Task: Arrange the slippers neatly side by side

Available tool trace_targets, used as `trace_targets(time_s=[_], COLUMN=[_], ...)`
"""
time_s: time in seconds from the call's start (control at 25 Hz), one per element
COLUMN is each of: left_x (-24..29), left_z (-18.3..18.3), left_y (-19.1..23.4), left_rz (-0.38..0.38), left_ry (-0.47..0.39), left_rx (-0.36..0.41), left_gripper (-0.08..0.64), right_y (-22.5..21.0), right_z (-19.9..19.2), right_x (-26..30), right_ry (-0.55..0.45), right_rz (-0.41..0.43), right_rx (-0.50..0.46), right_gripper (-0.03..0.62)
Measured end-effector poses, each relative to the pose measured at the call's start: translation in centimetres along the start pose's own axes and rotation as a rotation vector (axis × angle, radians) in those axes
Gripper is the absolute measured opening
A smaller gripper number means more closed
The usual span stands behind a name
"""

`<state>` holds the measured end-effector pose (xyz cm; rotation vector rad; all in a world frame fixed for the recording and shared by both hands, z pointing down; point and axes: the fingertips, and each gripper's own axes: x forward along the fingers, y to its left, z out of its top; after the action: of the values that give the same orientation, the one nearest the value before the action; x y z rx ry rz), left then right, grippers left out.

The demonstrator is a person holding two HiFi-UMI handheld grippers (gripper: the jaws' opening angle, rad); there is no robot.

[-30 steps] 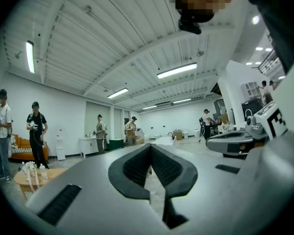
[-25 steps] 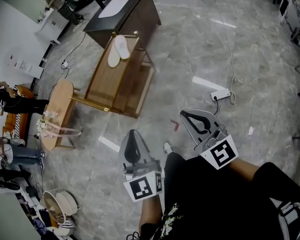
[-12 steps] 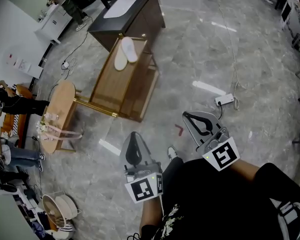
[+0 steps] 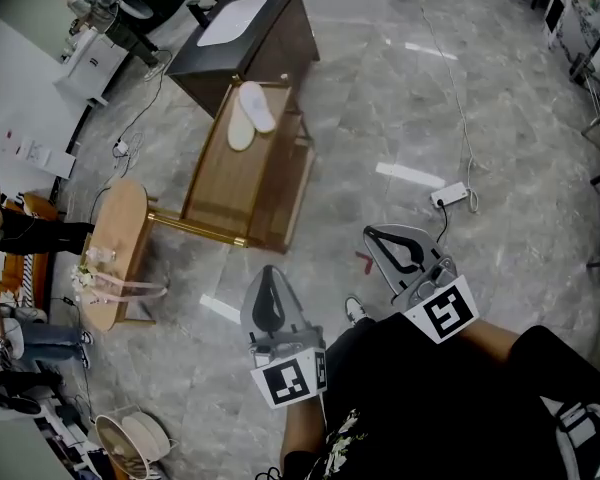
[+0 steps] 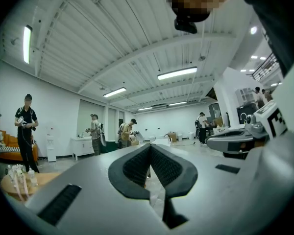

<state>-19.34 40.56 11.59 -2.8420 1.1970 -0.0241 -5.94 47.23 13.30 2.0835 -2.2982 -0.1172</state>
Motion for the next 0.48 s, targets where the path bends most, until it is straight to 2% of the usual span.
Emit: trace_targets(time_s=[0.48], left_x=[1.9], left_z=[-2.4], left_y=[3.8], left_rz=[-0.116], left_ry=[0.016], left_rx=[-0.023], left_gripper=[0.002], right_y=[1.6], right_z=[-1.8], right_x=[1.8], right_ry=[0.038], right_rz=[-0.138], right_rx=[0.014], right_gripper=[-0.005])
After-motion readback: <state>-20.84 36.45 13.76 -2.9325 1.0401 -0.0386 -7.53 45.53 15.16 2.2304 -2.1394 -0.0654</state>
